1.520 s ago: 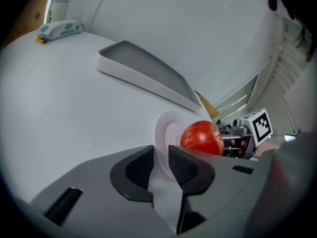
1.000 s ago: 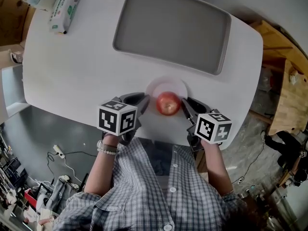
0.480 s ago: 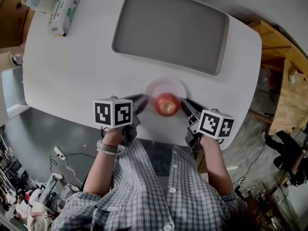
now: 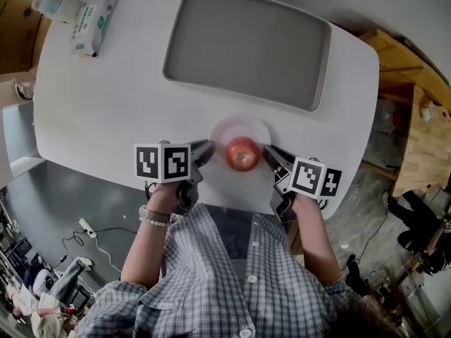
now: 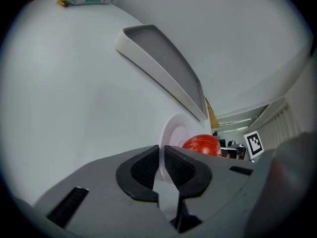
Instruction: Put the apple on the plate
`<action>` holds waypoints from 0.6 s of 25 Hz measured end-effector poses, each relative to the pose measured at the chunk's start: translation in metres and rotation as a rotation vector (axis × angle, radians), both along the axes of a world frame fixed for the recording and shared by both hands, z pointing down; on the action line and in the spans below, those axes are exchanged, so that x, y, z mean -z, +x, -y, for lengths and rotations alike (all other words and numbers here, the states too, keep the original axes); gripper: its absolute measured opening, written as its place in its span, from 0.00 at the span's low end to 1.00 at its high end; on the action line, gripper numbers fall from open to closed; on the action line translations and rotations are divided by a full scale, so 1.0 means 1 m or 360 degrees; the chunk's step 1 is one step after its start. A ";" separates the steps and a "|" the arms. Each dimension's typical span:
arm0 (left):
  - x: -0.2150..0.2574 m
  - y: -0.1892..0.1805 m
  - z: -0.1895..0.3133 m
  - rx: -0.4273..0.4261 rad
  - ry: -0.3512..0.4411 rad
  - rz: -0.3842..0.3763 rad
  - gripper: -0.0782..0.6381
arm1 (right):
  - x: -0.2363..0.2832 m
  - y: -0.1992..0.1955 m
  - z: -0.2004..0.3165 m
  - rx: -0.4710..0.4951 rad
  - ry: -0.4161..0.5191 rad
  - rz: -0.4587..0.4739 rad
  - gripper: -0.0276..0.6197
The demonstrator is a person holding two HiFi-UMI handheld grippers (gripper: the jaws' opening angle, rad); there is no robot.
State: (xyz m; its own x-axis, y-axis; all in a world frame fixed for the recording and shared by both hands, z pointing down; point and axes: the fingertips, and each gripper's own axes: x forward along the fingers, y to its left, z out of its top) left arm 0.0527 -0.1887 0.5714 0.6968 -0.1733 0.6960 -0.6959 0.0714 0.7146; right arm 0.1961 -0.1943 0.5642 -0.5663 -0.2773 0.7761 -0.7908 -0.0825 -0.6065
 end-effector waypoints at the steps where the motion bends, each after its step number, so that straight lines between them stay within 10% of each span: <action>1: 0.001 -0.001 0.001 0.0007 -0.0004 -0.0006 0.16 | 0.002 -0.001 0.001 -0.0011 -0.0002 0.0012 0.11; 15: 0.036 -0.011 0.031 0.0069 0.0061 -0.0083 0.16 | 0.034 -0.010 0.027 -0.0074 0.0037 0.0128 0.11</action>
State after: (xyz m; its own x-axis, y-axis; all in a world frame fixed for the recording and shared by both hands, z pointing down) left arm 0.0420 -0.2195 0.5353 0.7233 -0.2296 0.6512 -0.6545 0.0726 0.7526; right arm 0.1860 -0.2217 0.5305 -0.6125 -0.3220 0.7219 -0.7353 -0.1031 -0.6698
